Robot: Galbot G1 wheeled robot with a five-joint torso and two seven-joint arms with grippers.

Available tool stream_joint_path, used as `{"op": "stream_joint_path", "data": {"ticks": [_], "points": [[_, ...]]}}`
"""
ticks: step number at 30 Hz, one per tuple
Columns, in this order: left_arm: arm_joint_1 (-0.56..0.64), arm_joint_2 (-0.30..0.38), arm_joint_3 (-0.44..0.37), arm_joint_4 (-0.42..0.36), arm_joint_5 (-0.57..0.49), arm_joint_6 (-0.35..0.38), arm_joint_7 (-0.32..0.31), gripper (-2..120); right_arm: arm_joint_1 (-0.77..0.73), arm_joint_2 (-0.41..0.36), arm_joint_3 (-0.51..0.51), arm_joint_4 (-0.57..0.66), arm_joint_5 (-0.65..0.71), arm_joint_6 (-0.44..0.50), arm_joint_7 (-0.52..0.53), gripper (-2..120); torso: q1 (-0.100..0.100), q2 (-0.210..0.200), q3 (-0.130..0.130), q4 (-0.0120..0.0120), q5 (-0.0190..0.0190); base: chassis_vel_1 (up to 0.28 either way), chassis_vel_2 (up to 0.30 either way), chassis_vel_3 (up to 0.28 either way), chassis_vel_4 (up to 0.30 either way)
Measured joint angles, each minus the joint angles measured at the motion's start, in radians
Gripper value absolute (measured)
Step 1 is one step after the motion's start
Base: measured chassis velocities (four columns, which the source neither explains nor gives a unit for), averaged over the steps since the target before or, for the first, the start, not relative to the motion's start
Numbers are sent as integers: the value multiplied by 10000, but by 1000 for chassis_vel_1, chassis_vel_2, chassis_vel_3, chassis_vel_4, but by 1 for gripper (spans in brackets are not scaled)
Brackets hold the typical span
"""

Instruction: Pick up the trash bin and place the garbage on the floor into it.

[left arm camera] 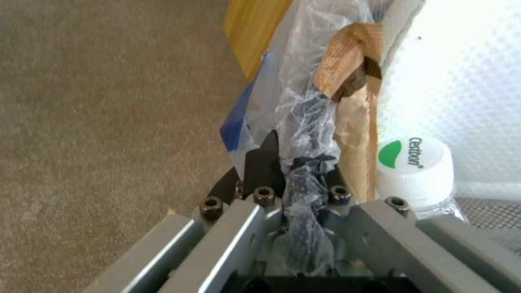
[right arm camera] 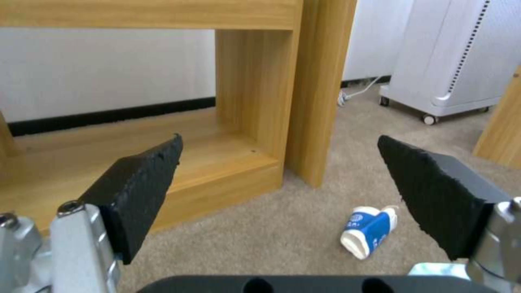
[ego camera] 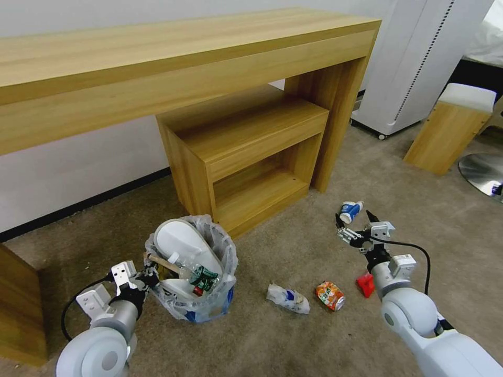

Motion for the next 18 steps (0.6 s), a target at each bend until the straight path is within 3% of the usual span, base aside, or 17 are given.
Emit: {"op": "stream_joint_path", "data": {"ticks": [18], "points": [[329, 189, 37, -378, 15, -75, 193, 1, -8, -94, -154, 105, 55, -93, -122, 89, 0, 0, 0, 0, 0, 0, 0, 0, 0]]}}
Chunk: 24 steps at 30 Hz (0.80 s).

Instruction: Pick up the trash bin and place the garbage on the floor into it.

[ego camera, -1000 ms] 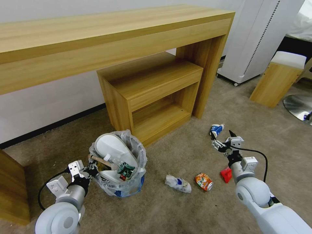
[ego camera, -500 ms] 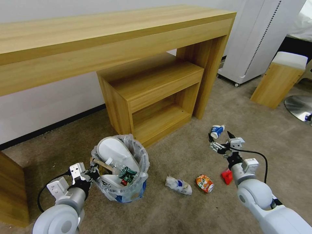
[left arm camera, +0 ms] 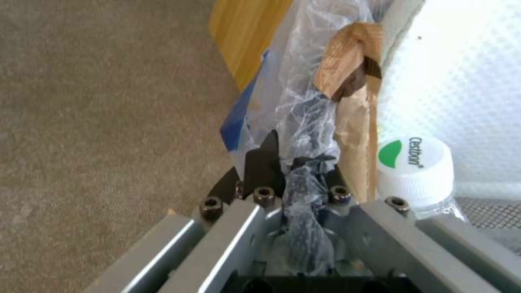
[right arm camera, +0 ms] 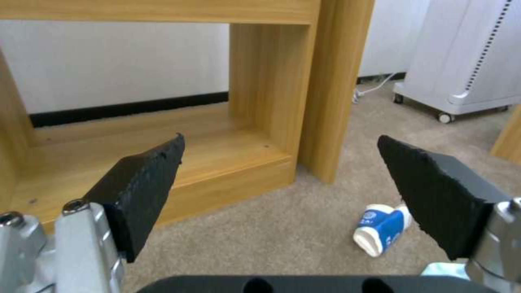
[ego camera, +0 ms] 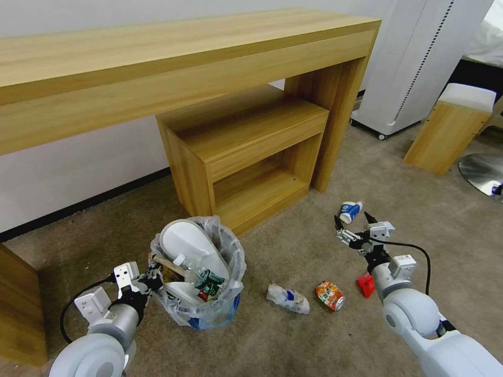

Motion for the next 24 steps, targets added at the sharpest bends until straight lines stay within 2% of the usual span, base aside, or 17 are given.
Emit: {"op": "stream_joint_path", "data": {"ticks": [10, 12, 18, 21, 24], "points": [[78, 26, 7, -7, 36, -18, 17, 1, -40, -80, -57, 99, 14, -27, -53, 90, 0, 0, 0, 0, -1, 0, 0, 0, 0], [132, 56, 14, -45, 61, -49, 37, 1, -143, -228, -79, 194, 18, -30, -165, 97, 0, 0, 0, 0, 0, 0, 0, 0, 0], [344, 177, 64, -229, 75, -61, 69, 1, -515, -711, -94, 651, 467, -166, -558, 100, 0, 0, 0, 0, -2, 0, 0, 0, 0], [360, 183, 72, -277, 110, -81, 76, 1, -632, -963, -329, 690, 565, -365, -804, 100, 0, 0, 0, -1, 1, 0, 0, 0, 0], [354, 185, 96, -282, 145, -96, 98, 1, -645, -1305, -828, 834, 639, -1020, -1138, 100, 0, 0, 0, -1, 1, 0, 0, 0, 0]]}}
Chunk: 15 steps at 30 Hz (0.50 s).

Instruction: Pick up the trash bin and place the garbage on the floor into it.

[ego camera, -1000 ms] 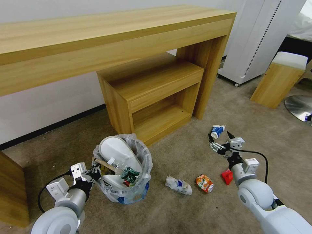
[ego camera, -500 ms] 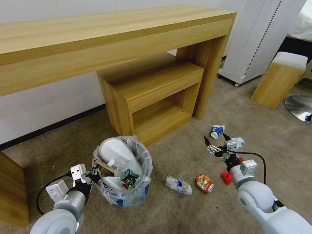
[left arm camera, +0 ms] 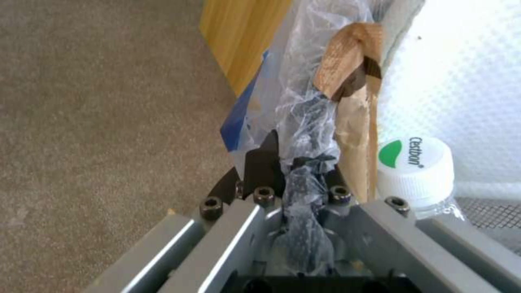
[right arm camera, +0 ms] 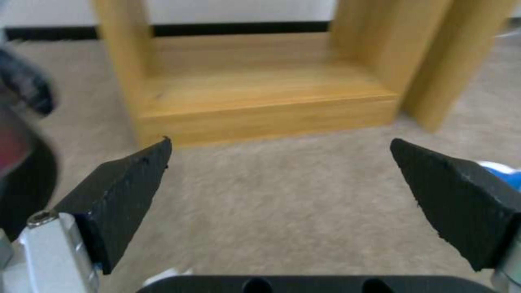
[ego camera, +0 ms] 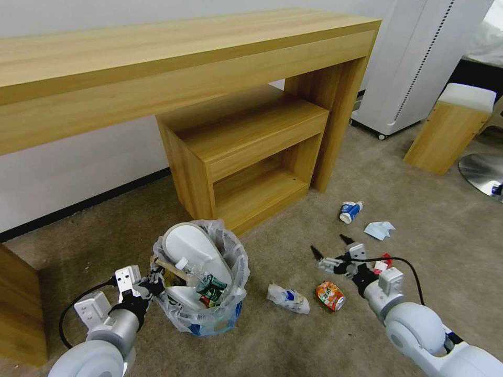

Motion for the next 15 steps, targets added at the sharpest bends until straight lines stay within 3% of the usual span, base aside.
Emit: {"op": "stream_joint_path", "data": {"ticks": [5, 8, 15], "points": [[-68, -5, 0, 51, 9, -7, 3, 1, 394, -533, -878, -18, -193, -171, -601, 100, 0, 0, 0, 1, -1, 0, 0, 0, 0], [-169, -123, 56, 191, 60, -15, 3, 1, 590, -1116, -1428, -217, -614, 371, -1433, 100, 0, 0, 1, 1, -1, 0, 0, 0, 0], [-252, -258, 138, 304, 150, -24, 6, 1, 713, -1488, -1799, -638, -1263, 1036, -2304, 100, 0, 0, 0, 0, 0, 0, 0, 0, 0]]}}
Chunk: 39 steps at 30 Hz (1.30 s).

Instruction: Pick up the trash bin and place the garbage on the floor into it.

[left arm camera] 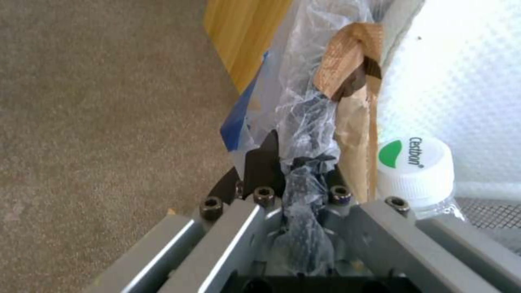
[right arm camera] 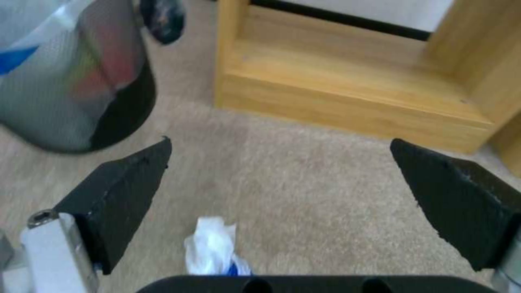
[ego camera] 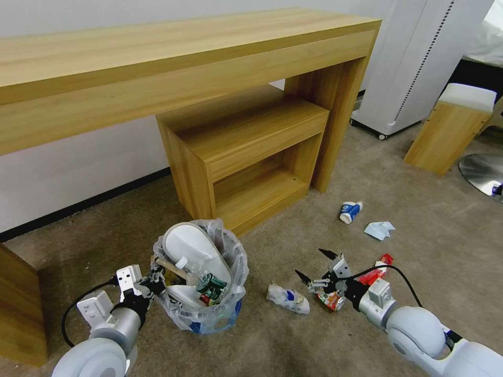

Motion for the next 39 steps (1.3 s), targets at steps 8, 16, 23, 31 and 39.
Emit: {"op": "stream_joint_path", "data": {"ticks": [8, 16, 23, 31, 39], "points": [[-14, -96, 12, 81, 89, -1, 12, 1, 194, -643, -438, -163, -477, 24, -442, 100, 0, 0, 0, 1, 0, 0, 0, 0, 0], [-35, -251, 49, 166, 234, -87, 74, 1, -174, -1220, -402, -23, -1142, -789, -662, 100, 0, 0, 0, -1, 0, 0, 0, 0, 0], [-33, -308, 54, 206, 310, -126, 103, 1, -216, -995, -597, -264, -1544, -875, -650, 100, 0, 0, 0, -1, 0, 0, 0, 0, 0], [-35, -334, 51, 238, 315, -126, 107, 1, 268, -817, -1299, -575, -1752, -532, -808, 100, 0, 0, 0, 0, -1, 0, 0, 0, 0], [-92, -378, 45, 257, 303, -127, 108, 1, 886, -468, -1996, -1189, -1760, -374, -699, 100, 0, 0, 0, 1, 0, 0, 0, 0, 0]]}}
